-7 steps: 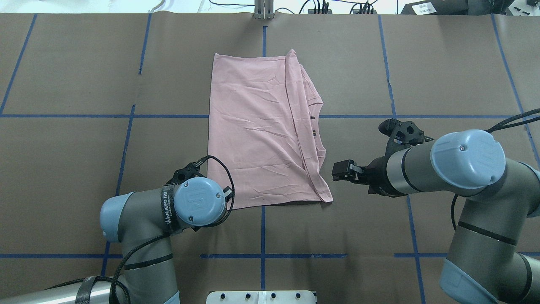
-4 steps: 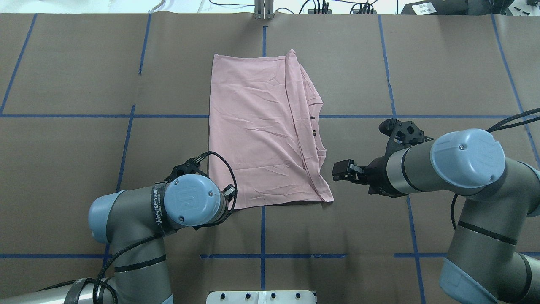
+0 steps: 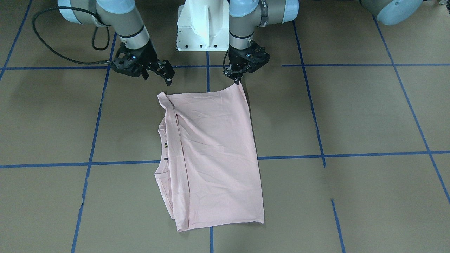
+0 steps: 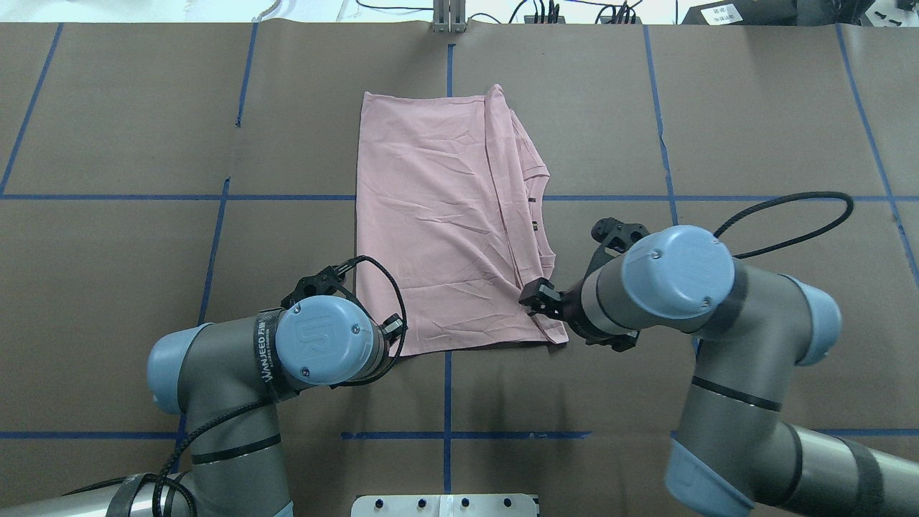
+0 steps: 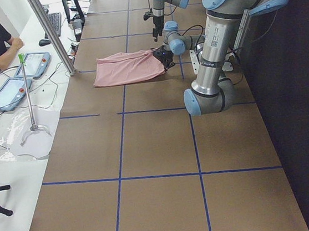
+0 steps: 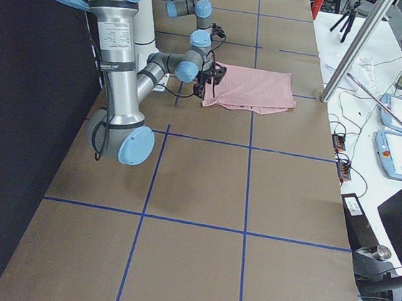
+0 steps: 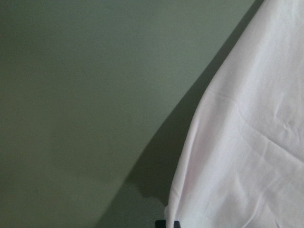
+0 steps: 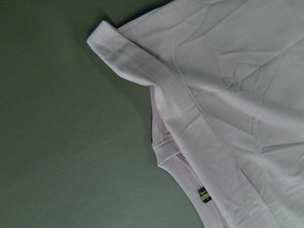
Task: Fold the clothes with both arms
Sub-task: 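Move the right gripper to the shirt's near corner and grasp it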
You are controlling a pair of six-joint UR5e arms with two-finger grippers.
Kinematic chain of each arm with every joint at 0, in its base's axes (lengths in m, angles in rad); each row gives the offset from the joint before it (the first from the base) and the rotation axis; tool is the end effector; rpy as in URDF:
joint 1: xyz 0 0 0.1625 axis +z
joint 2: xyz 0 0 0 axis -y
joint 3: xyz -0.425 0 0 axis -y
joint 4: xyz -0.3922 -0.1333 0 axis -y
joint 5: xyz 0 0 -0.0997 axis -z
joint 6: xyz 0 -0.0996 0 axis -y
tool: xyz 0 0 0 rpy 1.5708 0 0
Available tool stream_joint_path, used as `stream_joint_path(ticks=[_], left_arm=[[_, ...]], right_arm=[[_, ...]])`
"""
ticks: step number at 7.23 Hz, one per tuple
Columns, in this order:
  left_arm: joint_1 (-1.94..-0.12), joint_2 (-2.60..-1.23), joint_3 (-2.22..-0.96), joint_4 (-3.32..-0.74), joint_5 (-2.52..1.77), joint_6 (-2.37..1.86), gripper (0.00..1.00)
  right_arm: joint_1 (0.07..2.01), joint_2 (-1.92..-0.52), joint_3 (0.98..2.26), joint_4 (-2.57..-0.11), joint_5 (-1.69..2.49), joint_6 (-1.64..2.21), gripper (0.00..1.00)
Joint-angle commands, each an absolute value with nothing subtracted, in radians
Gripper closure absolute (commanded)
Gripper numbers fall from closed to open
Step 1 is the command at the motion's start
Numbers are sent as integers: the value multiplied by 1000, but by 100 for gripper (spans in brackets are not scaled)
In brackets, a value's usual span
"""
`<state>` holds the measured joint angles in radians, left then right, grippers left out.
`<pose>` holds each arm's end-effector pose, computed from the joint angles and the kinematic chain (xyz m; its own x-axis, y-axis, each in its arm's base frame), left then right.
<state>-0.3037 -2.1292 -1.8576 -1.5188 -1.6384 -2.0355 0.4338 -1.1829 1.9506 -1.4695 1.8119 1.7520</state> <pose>0.5597 -0.3080 0.2282 0.4853 -0.6207 -0.6158 0.5257 0.7699 -0.3617 -0.4813 -0.3437 0.2699 0.5325 0.4395 0.7234 -0.3443 0.8932 -0.2893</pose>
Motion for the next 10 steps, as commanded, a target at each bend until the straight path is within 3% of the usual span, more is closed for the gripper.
stream_joint_path(ticks=[1,4,10], left_arm=[[-304,-2131,-1858,-1520,-1641,-2034,100],[-304,-2131,-1858,-1526,-1641,-2034,100],[-304,-2131,-1859,-1528,-1641,-2036,100]], right_arm=[[413,-1114,1832,-1476,1773,1779,0],[414,-1014,1715,-1476,1773,1779,0],[414,-1012,1675,-1502,1775,1776,0]])
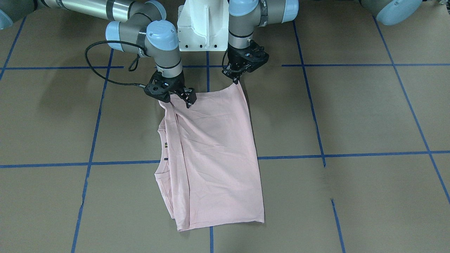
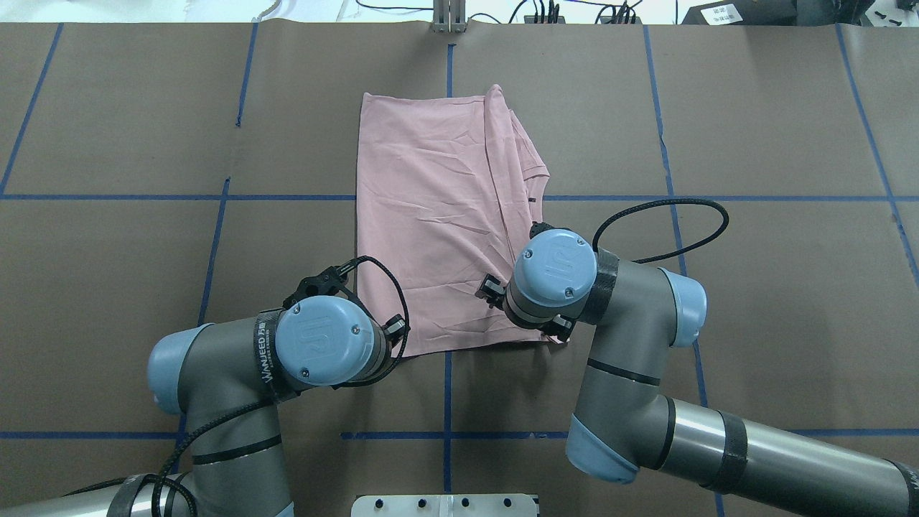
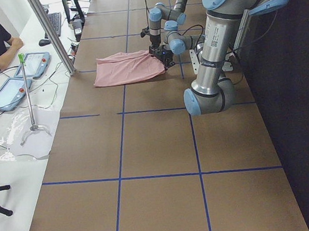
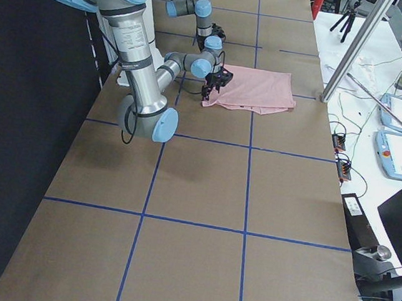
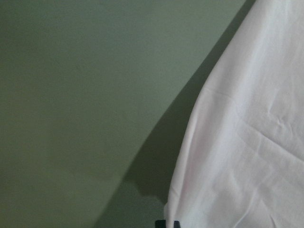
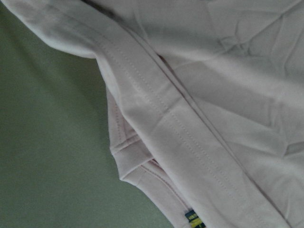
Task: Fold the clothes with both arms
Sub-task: 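Move the right gripper to the shirt's near corner and grasp it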
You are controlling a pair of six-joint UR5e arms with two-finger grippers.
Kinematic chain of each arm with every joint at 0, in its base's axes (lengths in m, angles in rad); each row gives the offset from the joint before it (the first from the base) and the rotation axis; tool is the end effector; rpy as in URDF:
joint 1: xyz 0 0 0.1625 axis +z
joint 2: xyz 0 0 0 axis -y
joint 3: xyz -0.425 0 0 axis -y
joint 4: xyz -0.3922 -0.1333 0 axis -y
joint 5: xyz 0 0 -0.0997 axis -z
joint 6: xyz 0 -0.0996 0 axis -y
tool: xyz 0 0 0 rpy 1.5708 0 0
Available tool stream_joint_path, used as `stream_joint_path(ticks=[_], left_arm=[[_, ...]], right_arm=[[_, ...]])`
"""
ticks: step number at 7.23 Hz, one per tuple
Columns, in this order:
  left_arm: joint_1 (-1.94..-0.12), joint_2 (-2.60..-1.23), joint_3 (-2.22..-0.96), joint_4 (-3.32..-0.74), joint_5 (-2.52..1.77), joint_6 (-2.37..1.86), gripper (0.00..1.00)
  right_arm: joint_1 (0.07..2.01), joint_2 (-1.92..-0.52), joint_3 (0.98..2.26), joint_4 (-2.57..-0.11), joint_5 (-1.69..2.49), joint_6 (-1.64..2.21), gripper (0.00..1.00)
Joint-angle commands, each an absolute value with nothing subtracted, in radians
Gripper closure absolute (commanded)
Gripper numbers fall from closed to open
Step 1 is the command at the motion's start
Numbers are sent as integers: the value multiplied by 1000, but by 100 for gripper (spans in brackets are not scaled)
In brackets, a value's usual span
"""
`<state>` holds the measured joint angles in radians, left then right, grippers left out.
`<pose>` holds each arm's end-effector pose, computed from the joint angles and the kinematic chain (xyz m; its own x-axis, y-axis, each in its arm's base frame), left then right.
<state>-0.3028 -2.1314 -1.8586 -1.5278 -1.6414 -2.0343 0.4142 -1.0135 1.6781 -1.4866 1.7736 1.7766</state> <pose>0.5599 -0.3072 0.2251 0.4802 -0.6173 -0.6232 0.5183 0.7729 -0.3661 -0.5705 -0.3745 0.2849 0.6015 0.4831 0.6362 -0.4001 0.8715 -0.2835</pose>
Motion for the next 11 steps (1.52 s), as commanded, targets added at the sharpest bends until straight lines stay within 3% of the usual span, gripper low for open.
stream_joint_path(ticks=[1,5,6,7,8,11], left_arm=[[-302,-2132,-1859,-1528,-1641,-2036,100],[-304,-2131,-1859,-1536,-1641,-2036,100],[-302,-2131,-1859,-1534,-1641,-2036,100],[-304,-2131,-1861,-1535,-1641,-2036,100],[-304,-2132,-1862,-1534,-1641,-2036,100],[-302,-2131,-1861,-1534,-1641,-2036,100]], right_arm=[[414,-1012,1674,-1503,1775,1776,0],[413,-1011,1663,-1503,1776,1776,1],[413,-1009,1664,-1511,1778,1776,26],[413,-1009,1666,-1512,1779,1775,70],[413,-1011,1667,-1514,1779,1775,100],[413,-1009,1677,-1513,1776,1775,100]])
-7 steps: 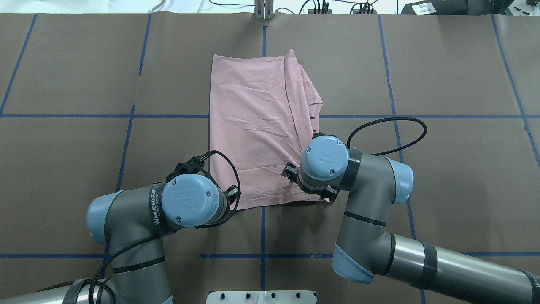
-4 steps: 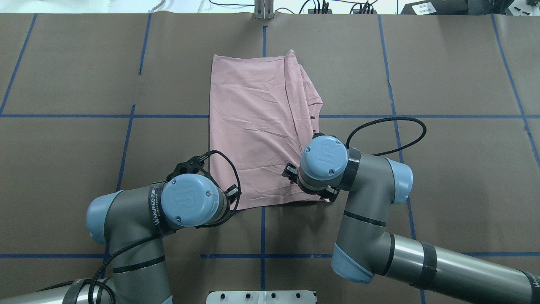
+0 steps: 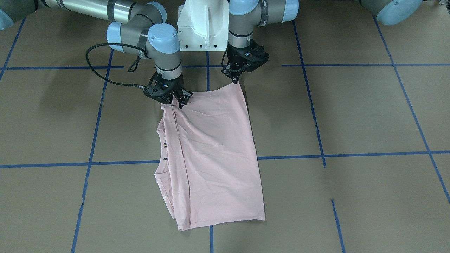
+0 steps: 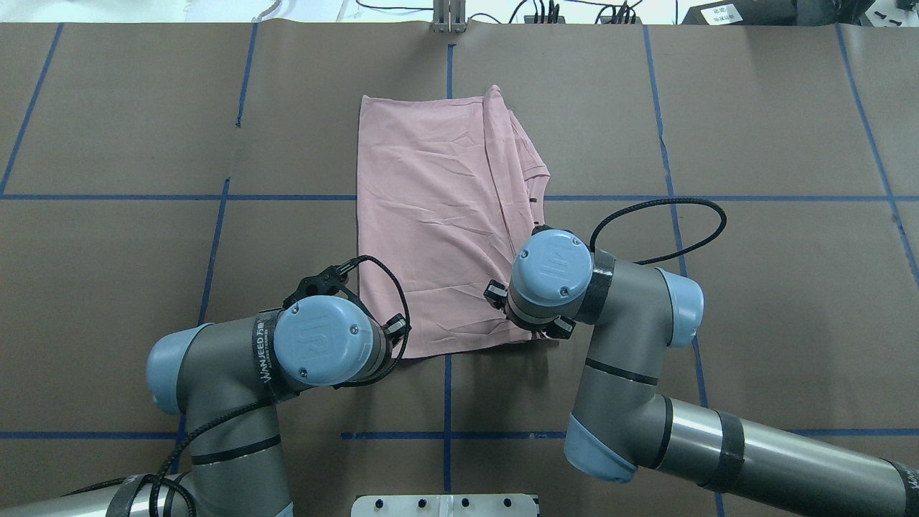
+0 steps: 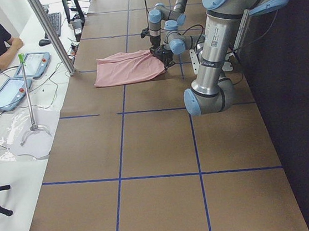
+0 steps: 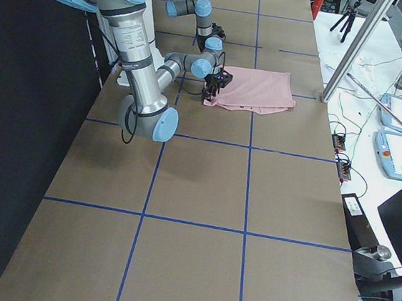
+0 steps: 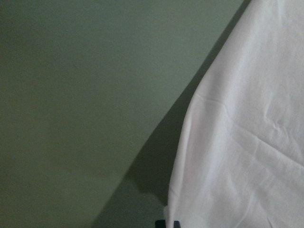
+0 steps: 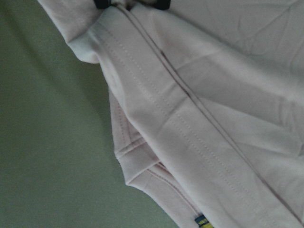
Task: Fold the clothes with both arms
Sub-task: 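Move the right gripper to the shirt's near corner and grasp it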
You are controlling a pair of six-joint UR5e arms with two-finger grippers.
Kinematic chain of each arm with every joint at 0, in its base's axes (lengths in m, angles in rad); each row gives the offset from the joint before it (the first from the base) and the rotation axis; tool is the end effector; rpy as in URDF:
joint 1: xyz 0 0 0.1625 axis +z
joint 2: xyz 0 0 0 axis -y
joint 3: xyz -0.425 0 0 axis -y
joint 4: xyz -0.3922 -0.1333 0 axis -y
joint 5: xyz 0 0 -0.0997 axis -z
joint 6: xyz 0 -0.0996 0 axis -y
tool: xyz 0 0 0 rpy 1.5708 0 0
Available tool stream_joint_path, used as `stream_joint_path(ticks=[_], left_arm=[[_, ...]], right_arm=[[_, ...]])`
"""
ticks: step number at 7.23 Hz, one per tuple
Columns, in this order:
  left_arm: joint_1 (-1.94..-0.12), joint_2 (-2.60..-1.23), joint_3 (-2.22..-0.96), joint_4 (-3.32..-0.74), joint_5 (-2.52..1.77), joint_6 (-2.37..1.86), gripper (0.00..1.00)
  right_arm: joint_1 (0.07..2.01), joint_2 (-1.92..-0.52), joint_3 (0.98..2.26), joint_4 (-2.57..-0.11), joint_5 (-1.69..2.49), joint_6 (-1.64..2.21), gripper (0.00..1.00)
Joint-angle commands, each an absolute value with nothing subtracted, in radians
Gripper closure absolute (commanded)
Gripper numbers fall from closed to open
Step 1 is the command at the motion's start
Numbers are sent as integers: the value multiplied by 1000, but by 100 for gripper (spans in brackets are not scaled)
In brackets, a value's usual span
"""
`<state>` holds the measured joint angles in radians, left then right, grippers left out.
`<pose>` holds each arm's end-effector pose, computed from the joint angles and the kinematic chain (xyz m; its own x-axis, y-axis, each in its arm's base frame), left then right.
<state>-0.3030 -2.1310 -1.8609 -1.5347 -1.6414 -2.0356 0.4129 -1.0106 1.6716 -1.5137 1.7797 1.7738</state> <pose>0.5591 -0.3071 0.2235 0.4742 -0.6167 -0.6283 0.5160 0.7729 -0.3692 -0.5727 -0.3739 0.2895 0.6217 0.4877 0.6130 -0.4011 0.8704 -0.2856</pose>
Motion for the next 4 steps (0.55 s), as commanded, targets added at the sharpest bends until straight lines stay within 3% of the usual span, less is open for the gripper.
stream_joint_path(ticks=[1,4], left_arm=[[-302,-2132,-1861,-1534,-1641,-2036,100],[-301,-2132,-1864,-1536,-1643,-2034,100]], right_arm=[[413,-1009,1687,-1513,1773,1778,100],[417,-1014,1735,-1509,1778,1775,100]])
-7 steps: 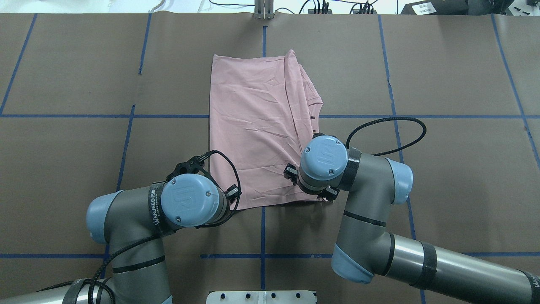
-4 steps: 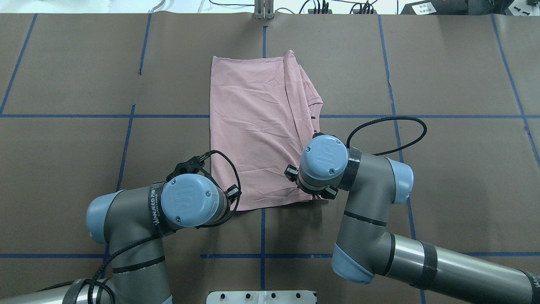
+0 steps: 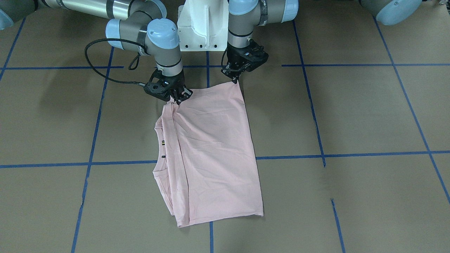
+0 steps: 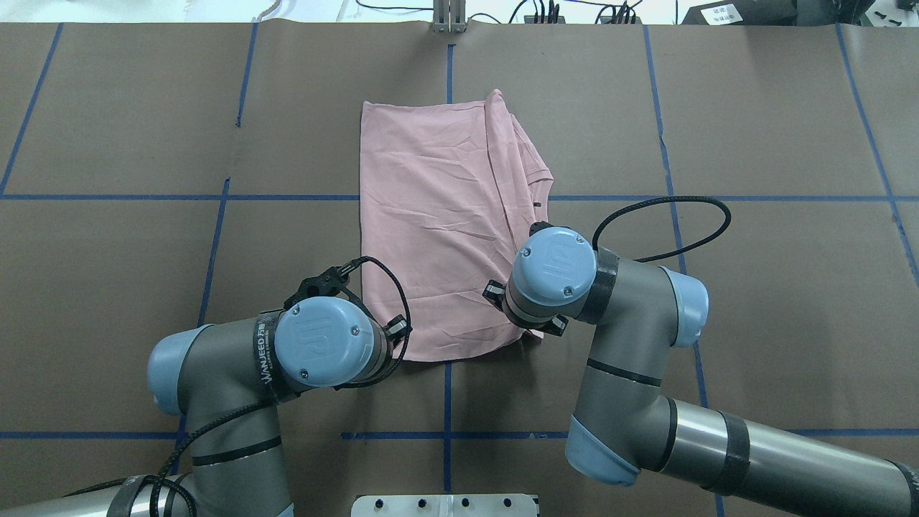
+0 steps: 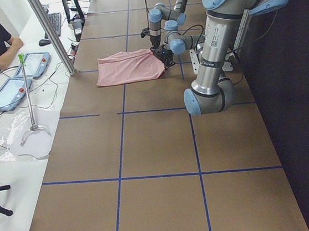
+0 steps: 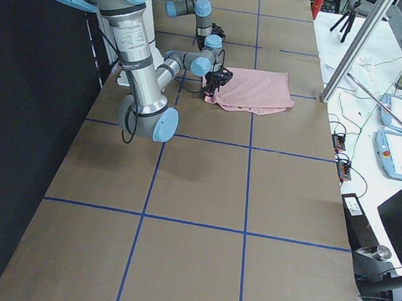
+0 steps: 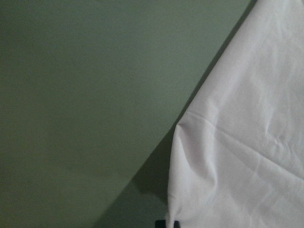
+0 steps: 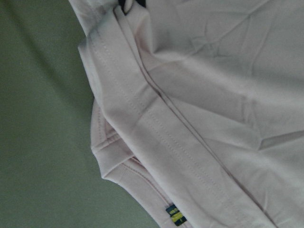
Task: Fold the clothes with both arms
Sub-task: 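Grasp the shirt's near edge with both grippers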
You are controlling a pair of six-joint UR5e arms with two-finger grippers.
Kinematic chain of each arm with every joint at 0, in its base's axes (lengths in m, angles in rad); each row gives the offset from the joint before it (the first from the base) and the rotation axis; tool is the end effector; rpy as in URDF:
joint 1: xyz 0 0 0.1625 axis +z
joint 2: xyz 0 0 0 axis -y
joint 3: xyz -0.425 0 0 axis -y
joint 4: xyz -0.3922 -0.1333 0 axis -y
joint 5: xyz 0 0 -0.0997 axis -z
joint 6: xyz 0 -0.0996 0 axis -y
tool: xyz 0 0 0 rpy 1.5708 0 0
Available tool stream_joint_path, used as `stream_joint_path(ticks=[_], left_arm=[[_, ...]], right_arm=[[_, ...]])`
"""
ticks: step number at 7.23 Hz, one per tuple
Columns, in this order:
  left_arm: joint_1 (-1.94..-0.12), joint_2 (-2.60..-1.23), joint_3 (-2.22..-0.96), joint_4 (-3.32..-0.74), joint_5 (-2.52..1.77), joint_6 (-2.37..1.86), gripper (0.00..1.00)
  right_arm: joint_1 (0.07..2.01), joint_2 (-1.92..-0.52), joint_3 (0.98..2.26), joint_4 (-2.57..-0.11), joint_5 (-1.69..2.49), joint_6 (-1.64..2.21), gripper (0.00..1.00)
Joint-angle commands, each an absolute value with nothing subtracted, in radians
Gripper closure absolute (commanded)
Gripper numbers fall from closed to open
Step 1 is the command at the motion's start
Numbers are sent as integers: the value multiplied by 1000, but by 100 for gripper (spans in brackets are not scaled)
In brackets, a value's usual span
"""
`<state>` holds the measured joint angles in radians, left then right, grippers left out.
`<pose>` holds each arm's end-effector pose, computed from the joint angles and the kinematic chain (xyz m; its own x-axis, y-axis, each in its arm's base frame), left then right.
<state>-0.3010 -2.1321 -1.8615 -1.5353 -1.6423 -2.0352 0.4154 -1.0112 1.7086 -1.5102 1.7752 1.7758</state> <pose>0.5596 -0.3059 0.2225 0.4745 -0.6151 -0.6297 0.5129 0.7746 -0.3701 -0.5634 -0.3721 0.2731 0.5961 0.4808 0.6431 -0.3971 0.8726 -0.2843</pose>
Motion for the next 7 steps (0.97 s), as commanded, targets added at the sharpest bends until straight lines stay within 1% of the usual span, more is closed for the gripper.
stream_joint_path(ticks=[1,3,5,6,7], left_arm=[[-299,-2126,-1876,-1536,-1644,-2034,100],[-275,-2128,-1939,-1519,-1644,-2034,100],[-189,-2016,-2095,-1490,-1644,-2039,100],[-155,-2004,-2142,-1445,-1646,-2045,100],[-135,-2003,-2167,-1422,-1672,-2046,100]], right_arm=[[417,-1026,1765,-1509,1779,1775,100],[373,-1057,1836,-1514,1784,1778,100],[299,-1116,1938,-1514,1784,1778,100],[270,-1161,2013,-1514,1784,1778,100],[258,-1175,2037,-1514,1784,1778,100]])
